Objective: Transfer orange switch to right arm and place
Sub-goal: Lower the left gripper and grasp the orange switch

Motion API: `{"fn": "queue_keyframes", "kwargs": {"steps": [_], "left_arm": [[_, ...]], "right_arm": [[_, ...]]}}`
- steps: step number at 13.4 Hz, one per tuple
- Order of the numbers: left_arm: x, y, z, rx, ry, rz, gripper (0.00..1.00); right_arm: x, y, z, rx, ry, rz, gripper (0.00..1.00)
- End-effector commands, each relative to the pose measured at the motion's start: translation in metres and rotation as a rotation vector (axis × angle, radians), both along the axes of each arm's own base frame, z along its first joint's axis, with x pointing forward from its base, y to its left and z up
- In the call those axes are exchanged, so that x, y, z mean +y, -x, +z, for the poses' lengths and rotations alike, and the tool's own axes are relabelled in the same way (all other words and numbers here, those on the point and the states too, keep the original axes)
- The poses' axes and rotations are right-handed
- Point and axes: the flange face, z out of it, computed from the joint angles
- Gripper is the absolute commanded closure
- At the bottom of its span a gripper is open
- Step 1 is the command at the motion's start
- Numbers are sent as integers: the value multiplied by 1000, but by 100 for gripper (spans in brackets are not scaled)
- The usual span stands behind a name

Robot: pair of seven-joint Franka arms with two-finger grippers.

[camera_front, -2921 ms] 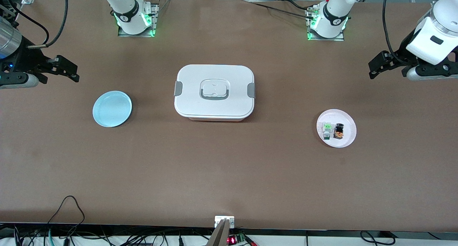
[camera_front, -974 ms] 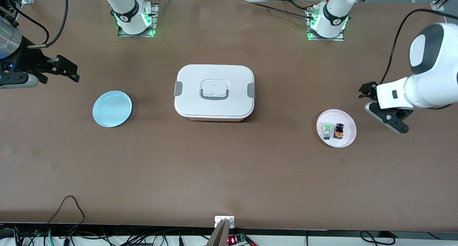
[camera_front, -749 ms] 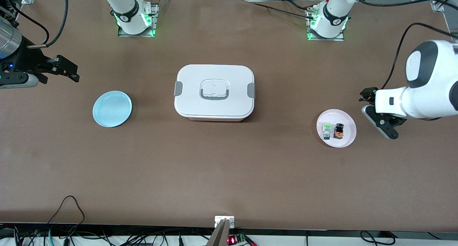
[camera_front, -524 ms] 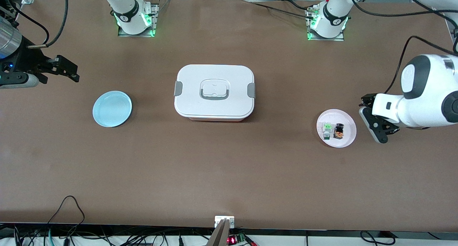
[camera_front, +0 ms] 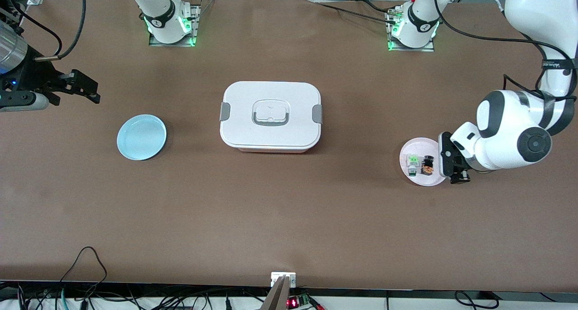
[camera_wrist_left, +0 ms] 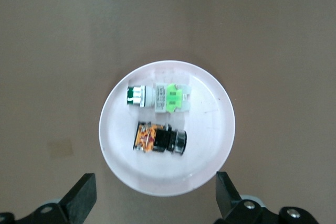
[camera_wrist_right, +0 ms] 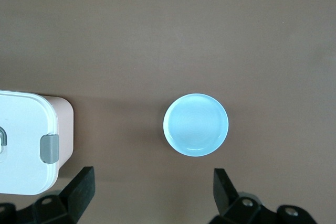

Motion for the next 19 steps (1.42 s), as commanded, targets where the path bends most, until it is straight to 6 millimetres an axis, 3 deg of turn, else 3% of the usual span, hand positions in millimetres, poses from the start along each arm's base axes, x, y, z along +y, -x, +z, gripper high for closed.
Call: {"fn": "queue_keyframes", "kwargs": {"steps": [1, 6, 10, 14, 19], "left_arm": [[-6, 21, -26, -38, 42, -133, 0], [27, 31, -72, -79, 68, -189, 0], [35, 31, -89, -95, 118, -180, 0], [22, 28, -101, -117, 133, -191, 0], [23, 28, -107, -124, 134, -189, 0]], "right_arm": [[0, 1, 6, -3, 12, -7, 0], [0, 0, 6, -4, 11, -7, 0], [1, 0, 6, -5, 13, -6, 0], [1, 0, 6, -5, 13, -7, 0], [0, 0, 6, -5, 13, -9, 0]]}}
